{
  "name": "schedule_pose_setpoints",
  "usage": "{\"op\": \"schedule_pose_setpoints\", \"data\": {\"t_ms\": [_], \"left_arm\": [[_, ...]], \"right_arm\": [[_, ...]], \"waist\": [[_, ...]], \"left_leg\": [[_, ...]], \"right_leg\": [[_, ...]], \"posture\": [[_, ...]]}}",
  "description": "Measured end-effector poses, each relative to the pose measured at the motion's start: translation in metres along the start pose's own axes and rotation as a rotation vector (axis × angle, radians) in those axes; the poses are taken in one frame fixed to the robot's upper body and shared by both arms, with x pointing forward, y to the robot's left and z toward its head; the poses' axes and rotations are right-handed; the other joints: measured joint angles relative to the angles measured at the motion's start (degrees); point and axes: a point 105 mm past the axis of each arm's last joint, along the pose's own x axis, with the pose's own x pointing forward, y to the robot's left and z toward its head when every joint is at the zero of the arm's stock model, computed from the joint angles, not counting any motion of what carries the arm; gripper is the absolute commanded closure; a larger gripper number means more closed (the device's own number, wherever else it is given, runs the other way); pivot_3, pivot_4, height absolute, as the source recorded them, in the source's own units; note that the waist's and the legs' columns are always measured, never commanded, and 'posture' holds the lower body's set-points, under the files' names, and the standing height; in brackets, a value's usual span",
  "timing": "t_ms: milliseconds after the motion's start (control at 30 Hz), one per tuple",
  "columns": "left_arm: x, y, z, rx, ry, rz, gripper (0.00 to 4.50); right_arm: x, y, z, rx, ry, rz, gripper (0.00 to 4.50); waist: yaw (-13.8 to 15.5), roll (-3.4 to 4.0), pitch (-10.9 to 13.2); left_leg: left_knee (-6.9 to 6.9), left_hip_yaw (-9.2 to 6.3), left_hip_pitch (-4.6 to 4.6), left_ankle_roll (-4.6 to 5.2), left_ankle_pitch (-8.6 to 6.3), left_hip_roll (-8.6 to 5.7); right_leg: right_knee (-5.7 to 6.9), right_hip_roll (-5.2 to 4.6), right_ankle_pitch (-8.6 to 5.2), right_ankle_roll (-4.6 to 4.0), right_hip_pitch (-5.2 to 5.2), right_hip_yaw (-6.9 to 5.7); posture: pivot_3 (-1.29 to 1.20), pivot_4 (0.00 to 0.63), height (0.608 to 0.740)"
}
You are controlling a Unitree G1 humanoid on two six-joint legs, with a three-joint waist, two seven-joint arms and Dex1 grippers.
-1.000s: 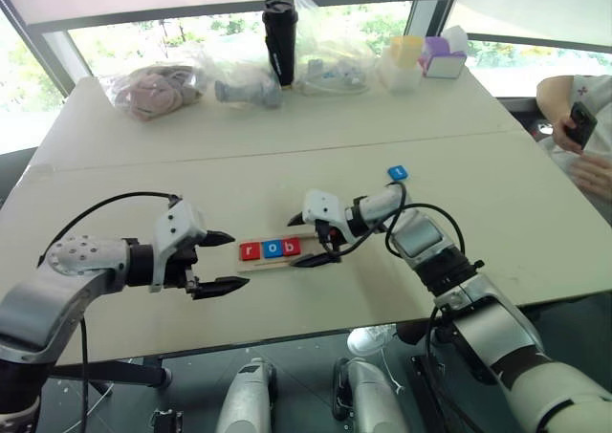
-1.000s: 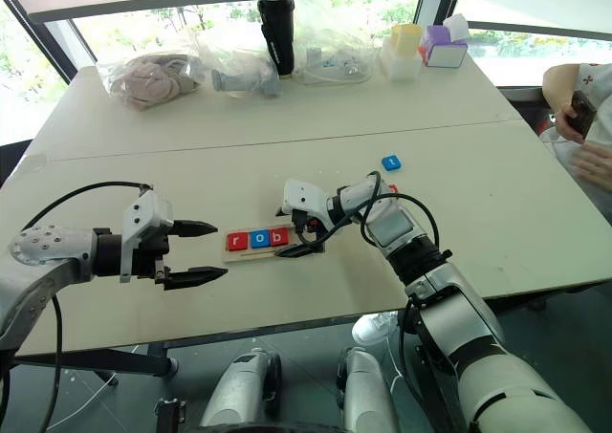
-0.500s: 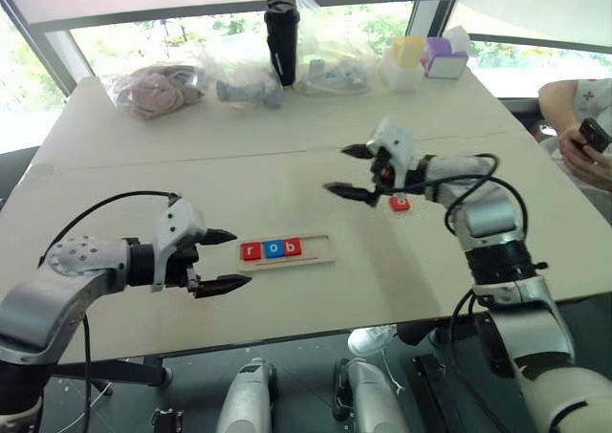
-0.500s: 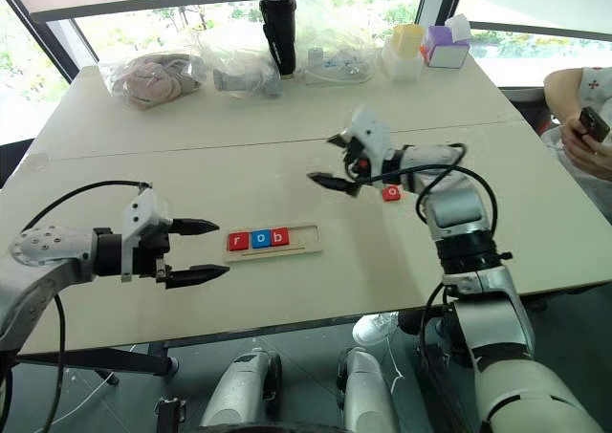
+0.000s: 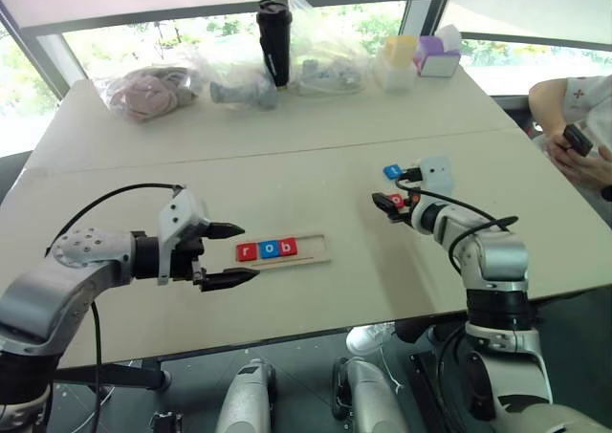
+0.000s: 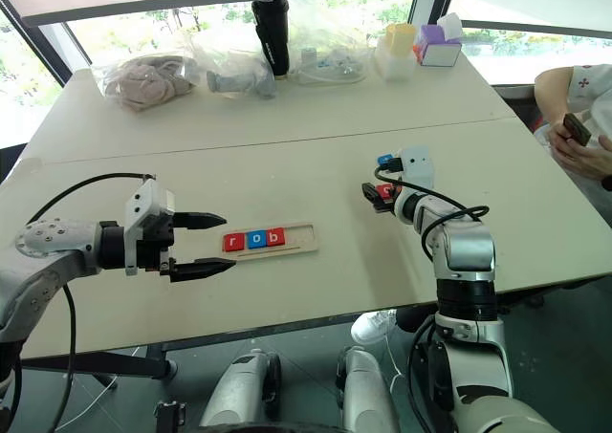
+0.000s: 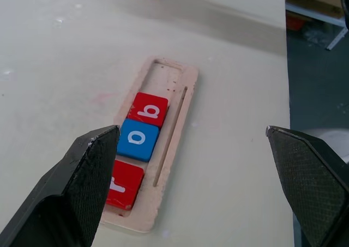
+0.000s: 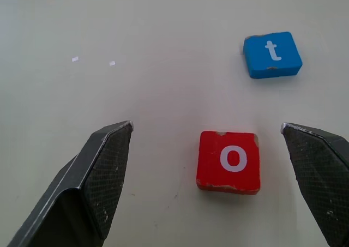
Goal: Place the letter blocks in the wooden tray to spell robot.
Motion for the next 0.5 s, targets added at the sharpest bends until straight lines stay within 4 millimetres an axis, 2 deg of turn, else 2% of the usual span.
{"op": "schedule_pose_setpoints", "data": {"t_ms": [167,200,233,367,400,500], "left_arm": [[0.002,0.001,-0.005,0.017,0.024,0.009,0.0],[0.002,0.001,-0.005,0.02,0.026,0.01,0.0],[0.002,0.0,-0.007,0.019,0.03,0.012,0.0],[0.002,0.001,-0.007,0.019,0.028,0.016,0.0],[0.003,0.001,-0.007,0.018,0.027,0.018,0.0],[0.003,0.001,-0.007,0.016,0.026,0.02,0.0]], "right_arm": [[0.007,-0.005,-0.014,-0.018,0.057,-0.091,0.05],[0.007,-0.006,-0.015,-0.023,0.059,-0.098,0.56],[0.008,-0.006,-0.015,-0.027,0.06,-0.106,0.84],[0.008,-0.008,-0.015,-0.031,0.063,-0.127,2.94],[0.007,-0.008,-0.015,-0.031,0.062,-0.13,3.33],[0.006,-0.006,-0.015,-0.028,0.065,-0.13,3.31]], "waist": [[0.4,0.0,0.0],[0.4,0.0,0.0],[0.4,0.0,0.0],[0.3,0.0,0.0],[0.3,0.0,0.0],[0.4,0.0,0.0]], "left_leg": [[0.0,0.01,-0.01,0.0,0.0,-0.02],[0.0,0.0,0.0,0.0,0.0,-0.01],[0.0,0.0,0.0,0.0,0.0,-0.01],[0.0,-0.01,0.0,0.0,0.0,-0.01],[0.0,-0.01,0.0,0.0,0.0,-0.01],[0.0,-0.01,0.0,0.0,0.0,-0.01]], "right_leg": [[-0.04,-0.01,0.0,-0.01,0.01,0.01],[-0.05,-0.01,-0.01,-0.01,0.02,0.01],[-0.05,-0.01,-0.01,-0.01,0.01,0.01],[-0.04,0.0,-0.01,-0.01,0.01,0.01],[-0.04,-0.01,-0.01,-0.01,0.01,0.01],[-0.04,-0.01,-0.01,0.0,0.02,0.01]], "posture": [[0.0,0.15,0.74],[0.0,0.15,0.74],[0.0,0.15,0.74],[0.0,0.15,0.74],[0.0,0.15,0.74],[0.0,0.15,0.74]]}}
